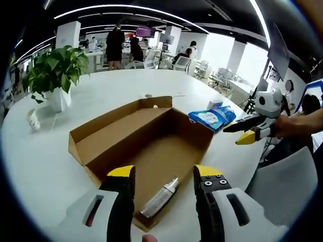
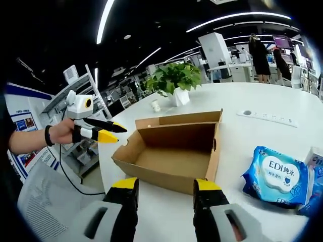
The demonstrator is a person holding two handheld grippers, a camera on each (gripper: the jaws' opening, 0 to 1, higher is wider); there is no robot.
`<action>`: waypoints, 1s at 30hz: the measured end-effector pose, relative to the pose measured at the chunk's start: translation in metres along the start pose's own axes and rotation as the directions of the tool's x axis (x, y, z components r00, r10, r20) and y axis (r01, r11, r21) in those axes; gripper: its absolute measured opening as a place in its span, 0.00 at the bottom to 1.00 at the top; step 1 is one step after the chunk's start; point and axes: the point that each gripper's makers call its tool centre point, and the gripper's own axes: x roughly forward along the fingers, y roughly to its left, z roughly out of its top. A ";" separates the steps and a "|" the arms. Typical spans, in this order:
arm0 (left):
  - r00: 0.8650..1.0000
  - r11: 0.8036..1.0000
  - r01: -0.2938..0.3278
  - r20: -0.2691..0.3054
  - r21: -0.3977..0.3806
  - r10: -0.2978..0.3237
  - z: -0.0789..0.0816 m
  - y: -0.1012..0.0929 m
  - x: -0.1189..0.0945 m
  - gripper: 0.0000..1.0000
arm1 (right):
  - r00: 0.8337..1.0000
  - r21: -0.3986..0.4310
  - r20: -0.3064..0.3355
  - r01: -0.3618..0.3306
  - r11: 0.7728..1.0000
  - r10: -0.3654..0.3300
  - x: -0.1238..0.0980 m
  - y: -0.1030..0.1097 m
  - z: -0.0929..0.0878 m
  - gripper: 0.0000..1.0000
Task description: Operate the shoe box by opening the lid, removing the specified soft item, and placing it in the target area until the item is outside and the box remains undamaged.
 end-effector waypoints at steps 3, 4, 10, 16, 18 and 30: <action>1.000 1.000 -0.003 -0.019 0.010 0.004 -0.003 0.005 0.001 0.47 | 1.000 -0.006 -0.003 0.003 1.000 -0.003 -0.001 -0.002 -0.002 0.41; 1.000 1.000 -0.005 -0.025 0.011 0.005 -0.004 0.007 0.002 0.47 | 1.000 -0.007 -0.004 0.004 1.000 -0.004 -0.001 -0.002 -0.002 0.41; 0.998 1.000 -0.011 -0.062 0.024 0.013 -0.009 0.016 0.007 0.46 | 1.000 0.003 0.001 0.006 1.000 -0.006 -0.003 -0.006 -0.002 0.41; 0.995 0.998 -0.014 -0.098 0.056 0.020 -0.008 0.025 0.013 0.46 | 1.000 0.014 0.014 0.014 1.000 -0.014 -0.005 -0.009 0.000 0.41; 0.993 0.997 -0.015 -0.113 0.071 0.023 -0.009 0.028 0.015 0.46 | 1.000 0.015 0.015 0.015 1.000 -0.015 -0.006 -0.009 0.000 0.41; 0.973 0.984 0.039 -0.232 0.171 0.002 -0.023 0.038 0.036 0.44 | 1.000 0.036 0.017 0.023 0.999 -0.024 -0.009 -0.011 -0.006 0.41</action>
